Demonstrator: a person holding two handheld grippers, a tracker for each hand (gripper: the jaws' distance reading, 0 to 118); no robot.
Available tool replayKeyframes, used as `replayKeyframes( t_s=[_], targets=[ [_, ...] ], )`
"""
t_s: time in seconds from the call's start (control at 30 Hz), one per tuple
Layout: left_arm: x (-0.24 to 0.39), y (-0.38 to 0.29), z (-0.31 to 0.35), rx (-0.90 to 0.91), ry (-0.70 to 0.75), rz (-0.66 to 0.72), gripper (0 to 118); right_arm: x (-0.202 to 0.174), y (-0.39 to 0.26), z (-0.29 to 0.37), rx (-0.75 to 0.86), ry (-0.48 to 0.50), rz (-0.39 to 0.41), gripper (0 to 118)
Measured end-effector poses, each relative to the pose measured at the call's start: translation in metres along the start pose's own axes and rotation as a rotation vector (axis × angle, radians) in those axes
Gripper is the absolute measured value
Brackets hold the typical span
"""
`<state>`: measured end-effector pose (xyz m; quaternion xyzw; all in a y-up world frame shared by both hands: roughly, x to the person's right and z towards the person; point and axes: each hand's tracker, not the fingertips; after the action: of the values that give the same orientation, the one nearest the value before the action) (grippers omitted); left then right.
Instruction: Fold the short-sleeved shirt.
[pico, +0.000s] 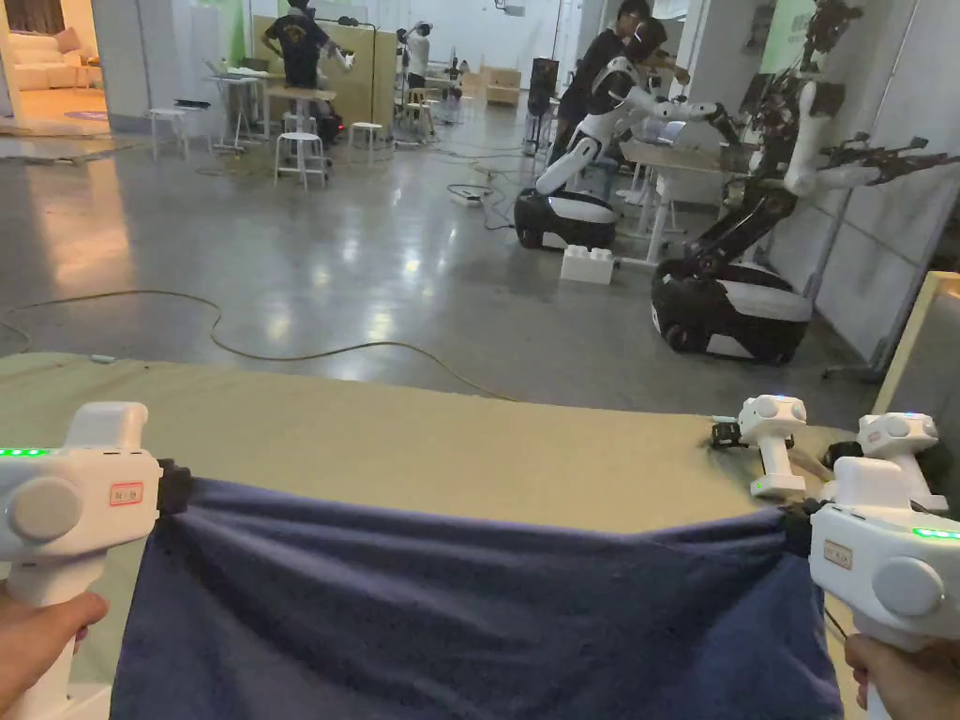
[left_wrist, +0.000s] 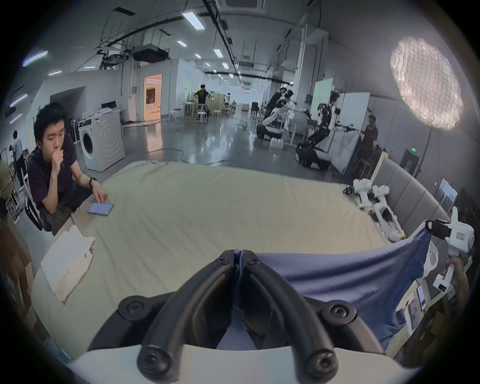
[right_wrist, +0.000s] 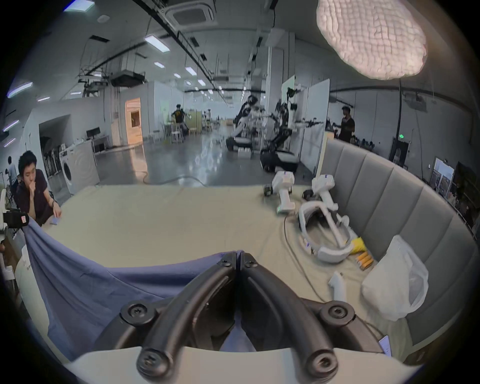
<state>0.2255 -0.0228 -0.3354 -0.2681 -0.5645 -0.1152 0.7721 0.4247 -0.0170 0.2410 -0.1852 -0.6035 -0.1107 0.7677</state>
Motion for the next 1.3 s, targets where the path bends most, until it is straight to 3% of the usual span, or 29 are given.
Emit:
replayKeyframes(
  t_s=[0.4, 0.9, 1.13, 1.3],
  targets=[
    [-0.004, 0.111, 0.076, 0.189, -0.009, 0.016, 6, -0.024, 0.114, 0.084, 0.226, 0.0, 0.005, 1],
    [-0.011, 0.26, 0.103, 0.32, 0.051, -0.021, 6, -0.05, 0.274, 0.107, 0.392, -0.054, 0.118, 1],
    [-0.004, 0.261, 0.093, 0.317, 0.078, -0.05, 6, -0.051, 0.288, 0.104, 0.402, -0.072, 0.126, 1],
    [-0.006, 0.22, 0.07, 0.274, 0.074, -0.062, 6, -0.046, 0.252, 0.095, 0.366, -0.057, 0.113, 1]
  ],
)
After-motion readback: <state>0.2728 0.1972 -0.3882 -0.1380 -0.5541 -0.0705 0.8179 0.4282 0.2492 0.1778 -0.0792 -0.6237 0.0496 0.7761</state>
